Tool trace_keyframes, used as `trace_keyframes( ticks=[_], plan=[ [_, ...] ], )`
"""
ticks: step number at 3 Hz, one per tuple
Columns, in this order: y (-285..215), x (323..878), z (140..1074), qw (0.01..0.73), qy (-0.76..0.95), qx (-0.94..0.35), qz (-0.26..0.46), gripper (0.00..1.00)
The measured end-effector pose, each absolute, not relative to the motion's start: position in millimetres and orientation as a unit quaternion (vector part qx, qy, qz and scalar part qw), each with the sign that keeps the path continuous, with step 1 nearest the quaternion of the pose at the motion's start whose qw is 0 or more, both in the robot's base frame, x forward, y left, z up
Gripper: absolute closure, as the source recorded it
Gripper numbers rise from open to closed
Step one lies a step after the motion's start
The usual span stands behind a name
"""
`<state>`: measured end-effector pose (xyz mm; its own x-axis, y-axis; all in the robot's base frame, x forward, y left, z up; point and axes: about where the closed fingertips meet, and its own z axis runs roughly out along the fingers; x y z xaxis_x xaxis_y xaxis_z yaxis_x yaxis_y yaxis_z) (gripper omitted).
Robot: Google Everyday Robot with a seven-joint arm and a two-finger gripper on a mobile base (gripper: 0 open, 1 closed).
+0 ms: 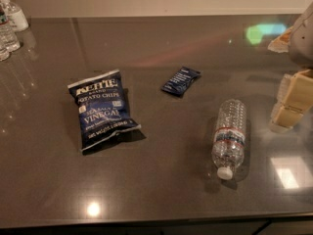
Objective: Place water bottle upright
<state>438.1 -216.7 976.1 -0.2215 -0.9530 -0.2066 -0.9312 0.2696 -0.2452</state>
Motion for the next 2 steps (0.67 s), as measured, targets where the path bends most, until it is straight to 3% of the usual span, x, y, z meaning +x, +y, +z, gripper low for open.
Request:
trace_keyframes(
  ticks=[2],
  plan=[
    [-214.5, 438.7, 977.6, 0.163, 0.776, -0.609, -0.035, 0.00]
  ],
)
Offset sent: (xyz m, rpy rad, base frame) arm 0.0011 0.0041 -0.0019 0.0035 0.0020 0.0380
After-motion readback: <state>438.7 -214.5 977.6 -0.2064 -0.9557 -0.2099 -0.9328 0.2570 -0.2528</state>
